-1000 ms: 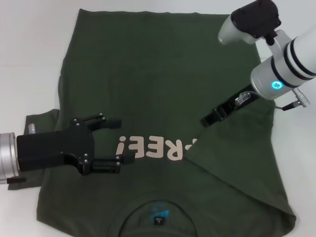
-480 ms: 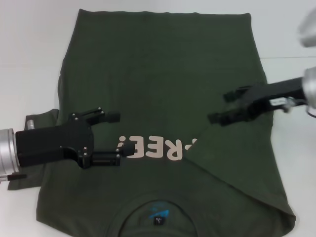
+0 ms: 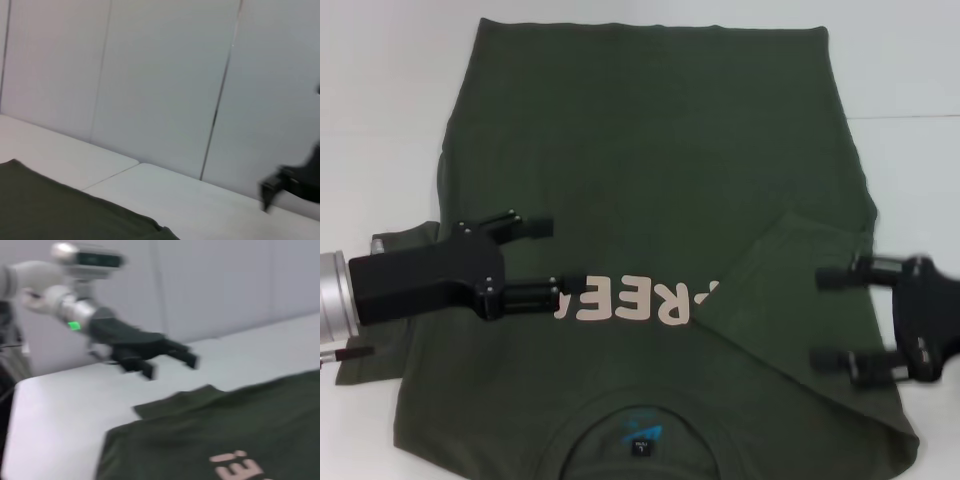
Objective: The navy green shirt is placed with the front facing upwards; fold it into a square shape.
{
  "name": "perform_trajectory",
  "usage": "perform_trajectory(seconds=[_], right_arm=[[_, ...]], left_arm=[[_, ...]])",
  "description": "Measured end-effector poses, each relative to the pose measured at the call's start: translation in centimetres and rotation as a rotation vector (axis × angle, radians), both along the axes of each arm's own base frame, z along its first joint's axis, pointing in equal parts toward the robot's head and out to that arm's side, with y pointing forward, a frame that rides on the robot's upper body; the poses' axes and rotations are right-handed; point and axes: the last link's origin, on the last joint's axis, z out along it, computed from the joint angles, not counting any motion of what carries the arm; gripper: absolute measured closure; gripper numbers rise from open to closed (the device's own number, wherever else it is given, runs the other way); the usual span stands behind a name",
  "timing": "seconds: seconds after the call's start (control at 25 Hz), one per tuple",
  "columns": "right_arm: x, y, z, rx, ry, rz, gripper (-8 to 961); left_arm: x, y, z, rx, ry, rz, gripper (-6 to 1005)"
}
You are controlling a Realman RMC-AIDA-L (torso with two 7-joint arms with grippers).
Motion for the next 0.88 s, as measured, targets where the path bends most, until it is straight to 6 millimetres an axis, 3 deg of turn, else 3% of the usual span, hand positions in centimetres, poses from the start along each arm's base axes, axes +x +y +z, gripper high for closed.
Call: perform_trajectory(seconds=[0.36,0.68,0.88], right_arm=[[2.2,-3.1,-2.0,0.012,0.048,0.069,25],[2.3,-3.5,0.0,0.021,0.022,0.076,26],[1.7,-3.0,0.0,0.032,0.009,0.095,26]], left_arm=[[0.0,0.2,0.0,-0.034,-0.040,0.087,67],[-0.6,0.1,0.0,-0.051,-0.037,0.150,67],[-2.2,0.2,2.1,-0.017,0.033,0.283,67]])
